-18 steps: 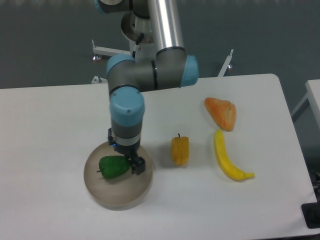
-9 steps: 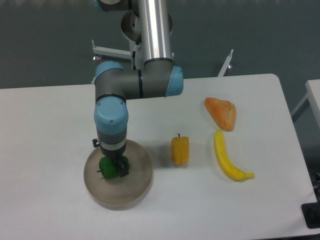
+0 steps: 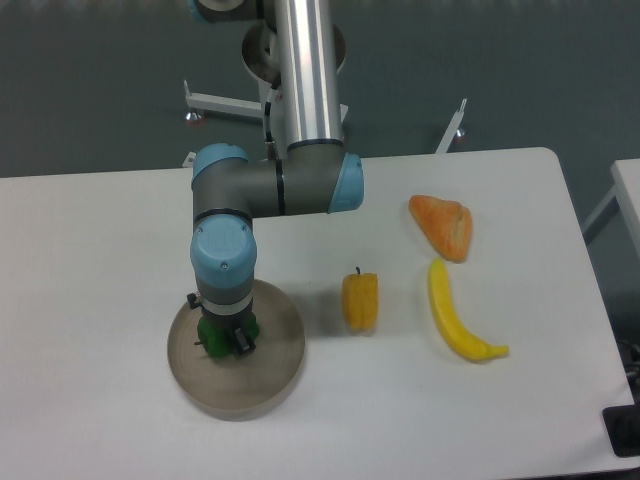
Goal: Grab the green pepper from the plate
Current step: 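Lower the gripper around the green pepper and close it, then lift the green pepper off the plate and carry it toward the banana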
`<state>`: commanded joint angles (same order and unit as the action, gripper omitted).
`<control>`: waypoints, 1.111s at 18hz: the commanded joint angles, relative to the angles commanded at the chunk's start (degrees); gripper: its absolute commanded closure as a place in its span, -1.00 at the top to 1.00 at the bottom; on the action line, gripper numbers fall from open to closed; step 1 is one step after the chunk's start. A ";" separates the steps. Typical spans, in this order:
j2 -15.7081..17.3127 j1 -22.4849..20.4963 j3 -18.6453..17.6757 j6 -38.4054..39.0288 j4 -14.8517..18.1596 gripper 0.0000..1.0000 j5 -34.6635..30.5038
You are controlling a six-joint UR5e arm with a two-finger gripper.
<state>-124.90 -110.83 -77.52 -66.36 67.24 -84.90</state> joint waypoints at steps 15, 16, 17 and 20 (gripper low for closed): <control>11.43 -20.64 0.18 0.88 11.16 -0.77 -1.41; 10.82 -22.66 0.18 0.79 11.51 -0.77 -1.67; 10.64 -23.98 0.26 0.62 11.51 -0.77 -1.67; 9.76 -27.50 0.62 -5.15 11.43 -0.80 -1.67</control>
<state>-115.13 -138.33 -76.91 -71.51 78.66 -86.57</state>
